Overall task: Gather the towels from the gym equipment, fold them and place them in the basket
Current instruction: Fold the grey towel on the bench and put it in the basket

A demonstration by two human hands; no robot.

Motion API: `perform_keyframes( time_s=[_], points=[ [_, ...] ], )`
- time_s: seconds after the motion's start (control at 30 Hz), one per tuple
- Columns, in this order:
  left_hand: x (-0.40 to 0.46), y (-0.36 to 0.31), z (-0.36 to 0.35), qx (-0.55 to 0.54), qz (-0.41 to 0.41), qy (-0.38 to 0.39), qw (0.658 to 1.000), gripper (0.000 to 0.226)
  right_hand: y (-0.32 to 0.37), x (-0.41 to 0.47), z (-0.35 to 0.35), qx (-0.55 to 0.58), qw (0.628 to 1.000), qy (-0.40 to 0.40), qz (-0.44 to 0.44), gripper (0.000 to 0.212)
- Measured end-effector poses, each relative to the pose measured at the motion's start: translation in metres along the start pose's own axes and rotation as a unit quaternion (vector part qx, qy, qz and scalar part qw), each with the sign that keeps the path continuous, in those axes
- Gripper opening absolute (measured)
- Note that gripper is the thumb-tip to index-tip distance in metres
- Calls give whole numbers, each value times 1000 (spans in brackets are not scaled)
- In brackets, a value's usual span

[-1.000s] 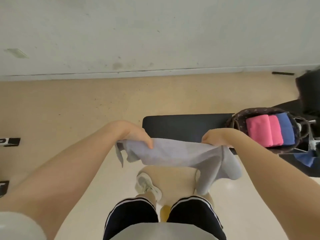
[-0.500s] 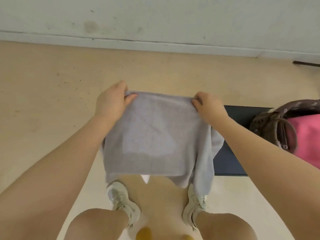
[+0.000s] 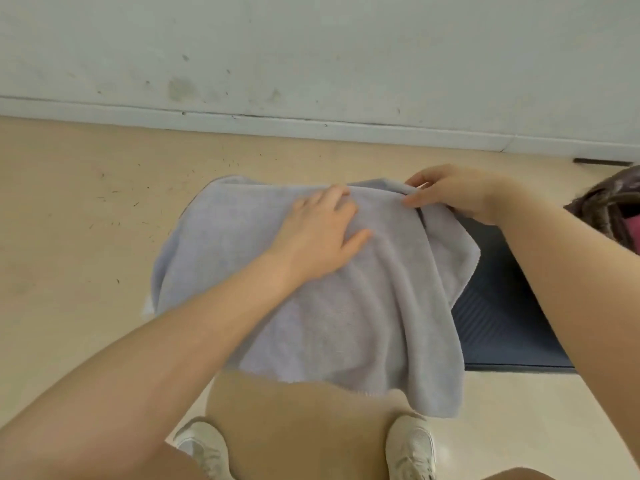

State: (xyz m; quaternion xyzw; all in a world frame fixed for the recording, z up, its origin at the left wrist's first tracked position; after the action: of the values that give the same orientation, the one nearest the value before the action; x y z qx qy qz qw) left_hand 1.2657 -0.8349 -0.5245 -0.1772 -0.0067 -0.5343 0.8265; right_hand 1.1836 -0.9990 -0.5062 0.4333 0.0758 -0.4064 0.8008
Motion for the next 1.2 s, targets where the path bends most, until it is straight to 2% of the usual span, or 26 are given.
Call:
perform_keyframes(
  time_s=[0.1, 0.17, 0.23, 0.3, 0.37, 0.43, 0.47, 0.57, 0.63, 0.73, 0.83, 0.9, 1.0, 1.07, 1.13, 1.17, 1.2],
  points=[
    [-18, -1, -9, 27, 45, 51, 997, 77, -18, -24, 2, -20, 994, 87, -65, 27],
    [-31, -1, -14, 47, 44, 93, 994, 83, -27, -34, 6, -75, 992, 64, -81, 23],
    [-42, 1, -17, 69, 37, 119, 990, 93, -26, -37, 20, -175, 983, -14, -57, 19],
    [-50, 3, -19, 82, 34, 107, 990, 104, -20, -36, 41, -252, 959, -127, -39, 26],
    [-53, 3, -19, 86, 39, 96, 991, 109, -13, -36, 58, -306, 920, -242, -27, 27],
    [-56, 1, -19, 82, 58, 94, 990, 104, -6, -39, 60, -338, 878, -339, -2, 32],
    [-58, 0, -19, 82, 70, 92, 990, 98, -3, -40, 54, -324, 877, -354, 18, 36],
    [-67, -4, -15, 78, 103, 66, 989, 80, -8, -41, 25, -209, 932, -292, 41, 59],
    [-76, -10, -13, 75, 102, 53, 991, 78, -21, -50, 8, -174, 950, -256, 45, 56],
    [-87, -16, -12, 69, 101, 64, 990, 69, -49, -76, -11, -198, 948, -248, 36, 42],
    [-94, -19, -11, 64, 114, 63, 989, 64, -76, -103, -15, -122, 947, -296, -35, 38],
    [-98, -24, -10, 55, 123, 60, 989, 63, -89, -115, -13, 10, 939, -332, -93, 36],
    [-106, -44, -12, -12, 91, 66, 994, 68, -101, -126, -18, 274, 897, -301, -172, 29],
    [-113, -64, -11, -109, 53, 65, 991, 81, -102, -133, -26, 278, 902, -275, -184, 17],
    [-119, -77, -9, -167, 35, 56, 984, 71, -99, -137, -32, 270, 910, -266, -170, 9],
    [-122, -81, -9, -169, 29, 56, 984, 63, -97, -139, -36, 280, 911, -253, -169, 13],
    [-125, -84, -11, -161, 22, 63, 985, 57, -97, -138, -40, 296, 911, -230, -169, 26]
  ],
)
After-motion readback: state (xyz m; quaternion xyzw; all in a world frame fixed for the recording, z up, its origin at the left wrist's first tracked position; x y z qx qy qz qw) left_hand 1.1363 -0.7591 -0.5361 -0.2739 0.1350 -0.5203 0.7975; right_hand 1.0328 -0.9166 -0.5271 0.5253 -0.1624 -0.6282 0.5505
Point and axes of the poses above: each hand's wrist, its own x-axis towards the middle knuckle, its own z-axis out of the back of the hand, y = z × x, the point moved 5 cm from there along x, towards the middle knuckle, and after that the axes turned 10 degrees about -y, right-handed, at the moved point
